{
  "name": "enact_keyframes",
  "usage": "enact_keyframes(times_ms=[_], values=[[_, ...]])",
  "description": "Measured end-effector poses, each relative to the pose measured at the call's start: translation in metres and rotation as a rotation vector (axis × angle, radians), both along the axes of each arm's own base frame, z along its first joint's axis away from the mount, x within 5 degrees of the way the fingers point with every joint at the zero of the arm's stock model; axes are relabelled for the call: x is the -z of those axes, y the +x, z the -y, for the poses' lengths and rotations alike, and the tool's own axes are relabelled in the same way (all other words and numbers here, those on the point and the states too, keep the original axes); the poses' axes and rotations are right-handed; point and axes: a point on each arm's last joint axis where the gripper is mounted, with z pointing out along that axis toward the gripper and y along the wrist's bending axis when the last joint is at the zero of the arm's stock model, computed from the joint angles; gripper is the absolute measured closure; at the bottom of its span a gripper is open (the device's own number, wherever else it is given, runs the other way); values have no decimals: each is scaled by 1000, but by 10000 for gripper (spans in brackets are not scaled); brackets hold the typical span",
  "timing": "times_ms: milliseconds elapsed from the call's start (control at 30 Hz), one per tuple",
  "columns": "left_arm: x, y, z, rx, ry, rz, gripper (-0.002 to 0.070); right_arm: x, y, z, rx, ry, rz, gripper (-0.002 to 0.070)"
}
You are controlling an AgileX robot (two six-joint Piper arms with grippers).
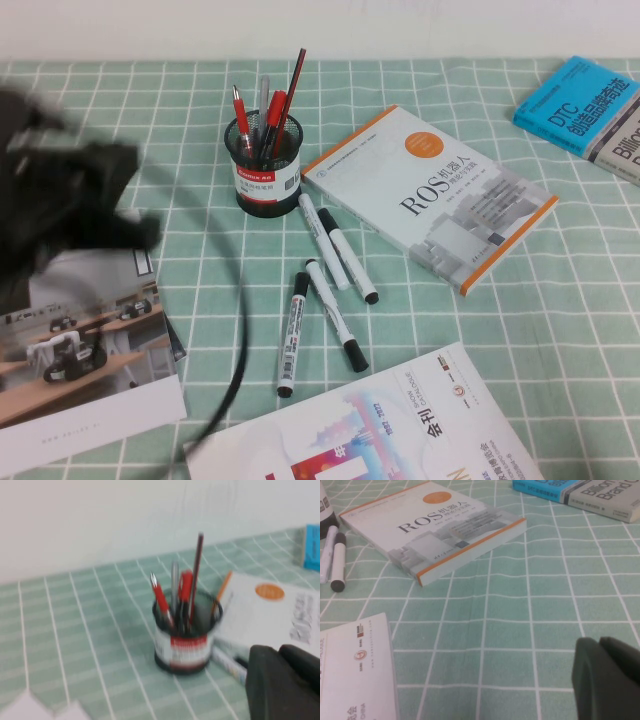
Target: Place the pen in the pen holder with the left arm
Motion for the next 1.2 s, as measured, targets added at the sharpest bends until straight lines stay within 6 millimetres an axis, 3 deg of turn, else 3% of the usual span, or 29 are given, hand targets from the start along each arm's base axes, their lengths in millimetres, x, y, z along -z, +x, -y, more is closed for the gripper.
enact_keyframes(times_ms=[233, 500, 767, 1200], values=[[29, -75, -35, -18, -112, 37, 675, 0, 0, 0, 0, 0, 0, 698], [68, -123, -57, -31, -211, 31, 675, 0, 0, 0, 0, 0, 0, 698], [89, -132, -61, -35, -200, -11, 675, 0, 0, 0, 0, 0, 0, 698], [102, -134, -65, -59, -156, -13, 675, 0, 0, 0, 0, 0, 0, 698]])
